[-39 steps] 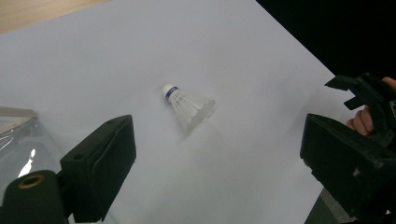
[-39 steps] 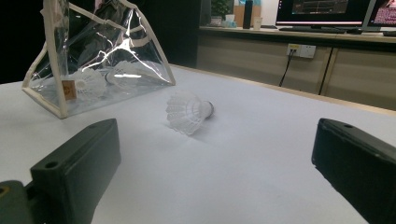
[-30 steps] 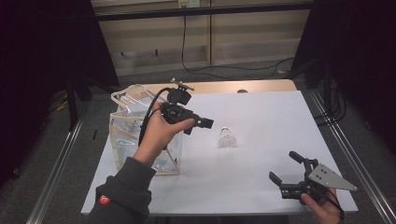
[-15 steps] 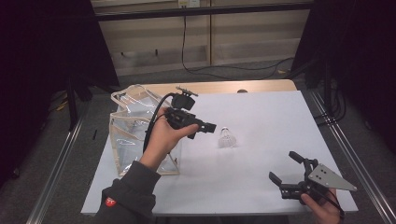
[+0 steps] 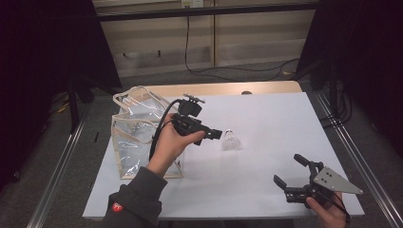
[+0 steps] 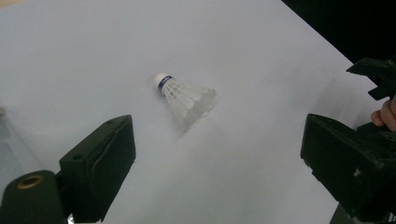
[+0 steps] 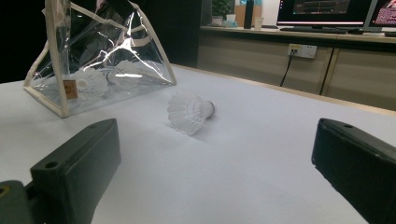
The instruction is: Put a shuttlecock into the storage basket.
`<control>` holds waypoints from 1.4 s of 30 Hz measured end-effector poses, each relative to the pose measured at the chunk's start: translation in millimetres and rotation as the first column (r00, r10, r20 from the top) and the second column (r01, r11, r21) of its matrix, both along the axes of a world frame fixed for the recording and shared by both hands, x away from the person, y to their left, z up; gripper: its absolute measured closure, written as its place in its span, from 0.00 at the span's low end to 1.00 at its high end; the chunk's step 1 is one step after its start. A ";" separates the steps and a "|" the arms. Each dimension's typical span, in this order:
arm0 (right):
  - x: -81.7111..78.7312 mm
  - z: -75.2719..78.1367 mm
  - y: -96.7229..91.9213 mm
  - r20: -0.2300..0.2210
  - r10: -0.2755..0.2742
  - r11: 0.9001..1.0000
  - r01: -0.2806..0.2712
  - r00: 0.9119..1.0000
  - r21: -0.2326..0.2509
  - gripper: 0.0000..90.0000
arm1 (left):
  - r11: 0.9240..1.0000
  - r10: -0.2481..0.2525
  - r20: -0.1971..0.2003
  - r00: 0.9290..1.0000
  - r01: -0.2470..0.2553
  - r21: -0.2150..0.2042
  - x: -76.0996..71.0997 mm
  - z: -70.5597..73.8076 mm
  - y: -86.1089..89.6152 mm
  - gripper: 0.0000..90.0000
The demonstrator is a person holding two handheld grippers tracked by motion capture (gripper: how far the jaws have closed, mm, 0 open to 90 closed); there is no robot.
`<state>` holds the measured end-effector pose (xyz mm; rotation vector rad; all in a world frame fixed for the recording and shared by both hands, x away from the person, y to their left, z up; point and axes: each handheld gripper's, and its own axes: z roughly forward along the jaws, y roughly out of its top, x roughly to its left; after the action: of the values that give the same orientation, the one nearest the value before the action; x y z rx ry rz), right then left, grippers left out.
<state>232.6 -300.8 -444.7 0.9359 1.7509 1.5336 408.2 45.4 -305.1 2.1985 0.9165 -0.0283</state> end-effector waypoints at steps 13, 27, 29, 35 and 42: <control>-0.2 0.1 -0.1 -0.001 0.000 1.000 0.000 1.000 0.001 0.01 | 1.000 0.001 0.010 1.000 -0.001 0.008 -3.0 -13.5 -9.8 0.11; 0.1 -0.3 0.9 -0.001 0.000 1.000 0.000 1.000 0.001 0.01 | 1.000 -0.003 0.006 1.000 0.003 0.001 -3.2 -28.7 -16.5 0.08; 0.6 -0.8 1.1 -0.003 -0.002 1.000 0.002 1.000 -0.003 0.01 | 1.000 -0.006 0.019 1.000 0.006 0.004 -3.3 -28.4 -15.7 0.08; 0.9 -0.7 2.5 -0.001 0.003 1.000 -0.003 1.000 -0.006 0.01 | 1.000 0.003 0.030 1.000 -0.004 0.004 -4.5 -32.9 -15.1 0.07; 1.8 -1.1 2.6 -0.003 0.003 1.000 -0.003 1.000 -0.007 0.01 | 1.000 0.007 0.031 0.999 -0.007 0.008 -4.6 -41.1 -17.2 0.07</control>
<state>234.4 -298.2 -445.8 0.9330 1.7594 1.5281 403.6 28.3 -346.2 2.1974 0.9088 0.0132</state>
